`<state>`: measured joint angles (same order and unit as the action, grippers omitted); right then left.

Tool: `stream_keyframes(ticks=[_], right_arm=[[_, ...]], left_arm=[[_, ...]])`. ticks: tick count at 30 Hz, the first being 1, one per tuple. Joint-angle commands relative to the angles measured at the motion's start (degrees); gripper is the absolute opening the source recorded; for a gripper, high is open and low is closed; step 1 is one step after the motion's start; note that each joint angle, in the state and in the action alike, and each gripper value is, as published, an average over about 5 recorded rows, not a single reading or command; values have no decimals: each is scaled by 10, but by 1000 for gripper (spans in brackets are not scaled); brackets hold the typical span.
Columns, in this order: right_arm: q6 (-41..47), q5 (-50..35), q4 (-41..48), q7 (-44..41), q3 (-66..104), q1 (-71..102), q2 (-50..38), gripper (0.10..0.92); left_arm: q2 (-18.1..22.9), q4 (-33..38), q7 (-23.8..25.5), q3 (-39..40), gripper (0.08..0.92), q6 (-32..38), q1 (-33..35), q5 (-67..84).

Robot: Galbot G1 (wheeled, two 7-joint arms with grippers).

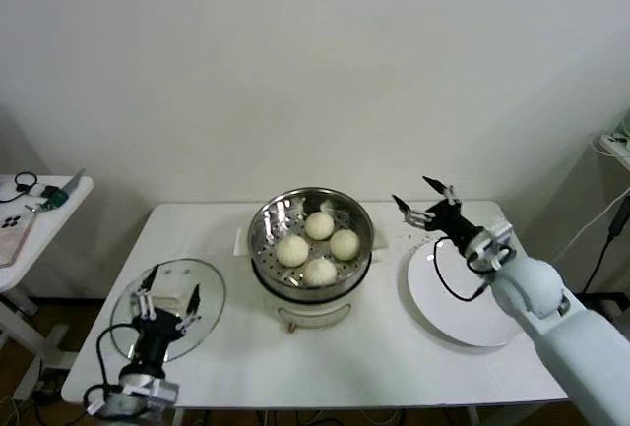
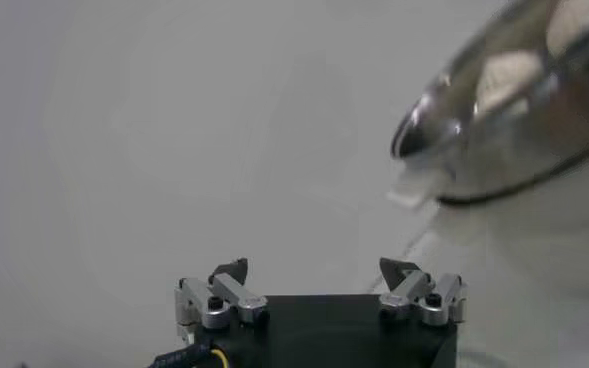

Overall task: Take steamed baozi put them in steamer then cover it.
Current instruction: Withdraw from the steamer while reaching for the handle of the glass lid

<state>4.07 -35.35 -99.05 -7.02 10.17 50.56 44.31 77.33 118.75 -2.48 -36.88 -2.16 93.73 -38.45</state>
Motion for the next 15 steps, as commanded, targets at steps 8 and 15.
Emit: stream_keyframes(ticks=[8,15], right_arm=[[-34,38,-32,14,254,267,104,823],[-38,41,-17,8,259,265,104,823]], left_arm=[[-63,-90,0,-9,823,-110,-28,-301],[-61,-160,-10,0,823,-77,-51,-324]])
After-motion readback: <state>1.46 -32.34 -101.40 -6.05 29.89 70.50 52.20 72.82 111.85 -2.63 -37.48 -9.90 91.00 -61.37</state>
